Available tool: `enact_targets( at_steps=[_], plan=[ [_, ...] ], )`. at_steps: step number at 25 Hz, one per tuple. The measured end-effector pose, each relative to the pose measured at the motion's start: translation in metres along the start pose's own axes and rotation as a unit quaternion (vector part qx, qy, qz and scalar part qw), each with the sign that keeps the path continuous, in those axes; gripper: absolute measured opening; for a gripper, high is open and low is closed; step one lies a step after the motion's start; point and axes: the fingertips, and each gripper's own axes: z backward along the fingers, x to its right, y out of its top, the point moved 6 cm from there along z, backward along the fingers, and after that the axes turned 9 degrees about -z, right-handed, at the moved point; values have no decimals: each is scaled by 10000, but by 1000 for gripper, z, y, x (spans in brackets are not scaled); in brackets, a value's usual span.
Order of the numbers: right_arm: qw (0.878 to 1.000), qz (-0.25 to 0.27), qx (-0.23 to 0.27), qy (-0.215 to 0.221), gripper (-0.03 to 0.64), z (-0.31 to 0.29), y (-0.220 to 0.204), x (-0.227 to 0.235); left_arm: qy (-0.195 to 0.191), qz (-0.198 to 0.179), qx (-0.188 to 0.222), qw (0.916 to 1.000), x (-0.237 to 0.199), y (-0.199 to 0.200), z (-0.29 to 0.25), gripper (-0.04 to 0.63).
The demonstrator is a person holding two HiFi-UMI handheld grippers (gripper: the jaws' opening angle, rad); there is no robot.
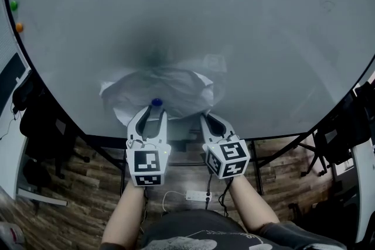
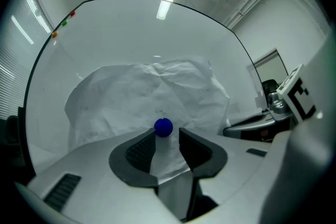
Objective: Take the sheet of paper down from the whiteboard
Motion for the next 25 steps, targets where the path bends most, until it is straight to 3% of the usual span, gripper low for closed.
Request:
enact_targets(
  at_steps=[11, 20, 25],
  plan=[
    [10000, -22, 16, 23, 34, -1, 1, 1, 670, -56, -240, 9975, -3, 5, -14, 150],
    [10000, -52, 50, 57, 31, 3, -1, 5, 555, 151, -170, 9982, -4, 6, -13, 127],
    [9999, -138, 61, 84, 25, 6, -2, 3, 404, 488, -199, 9978, -7, -2, -9, 126]
  ],
)
